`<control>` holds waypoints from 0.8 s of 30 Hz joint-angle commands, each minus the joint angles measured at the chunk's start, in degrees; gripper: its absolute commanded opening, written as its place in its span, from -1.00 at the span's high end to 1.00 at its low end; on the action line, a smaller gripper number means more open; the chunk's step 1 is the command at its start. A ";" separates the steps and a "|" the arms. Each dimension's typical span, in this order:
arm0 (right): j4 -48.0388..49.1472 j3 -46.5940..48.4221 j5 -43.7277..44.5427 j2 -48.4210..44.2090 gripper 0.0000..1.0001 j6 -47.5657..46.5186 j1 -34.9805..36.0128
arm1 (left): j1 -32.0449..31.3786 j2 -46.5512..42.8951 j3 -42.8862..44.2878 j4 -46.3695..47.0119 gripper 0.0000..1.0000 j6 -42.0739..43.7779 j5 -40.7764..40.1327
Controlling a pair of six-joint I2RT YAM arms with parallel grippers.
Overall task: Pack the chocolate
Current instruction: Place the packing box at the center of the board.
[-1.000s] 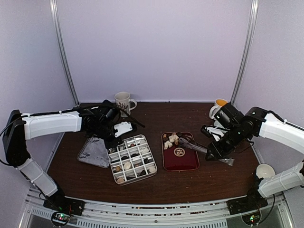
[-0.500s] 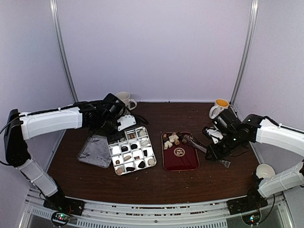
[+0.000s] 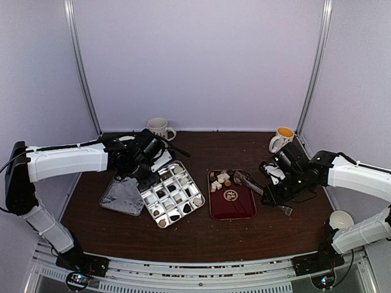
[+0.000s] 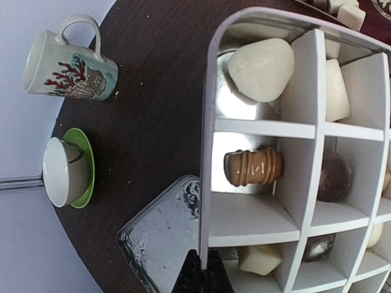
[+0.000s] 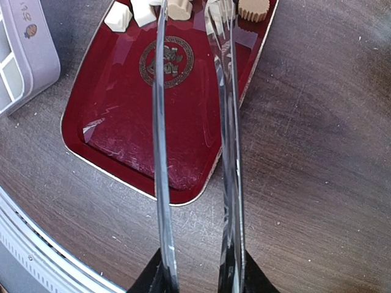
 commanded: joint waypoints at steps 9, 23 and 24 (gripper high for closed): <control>-3.31 4.49 1.83 5.31 0.34 -1.26 0.26 | 0.85 1.86 0.36 -0.58 1.00 -20.09 6.90; -4.71 4.80 4.99 6.91 0.35 -0.83 0.26 | 2.38 1.83 -6.90 8.45 1.00 -33.62 14.21; -4.69 4.75 5.13 7.00 0.35 -0.76 0.26 | 2.39 1.85 -7.44 9.31 1.00 -34.44 14.54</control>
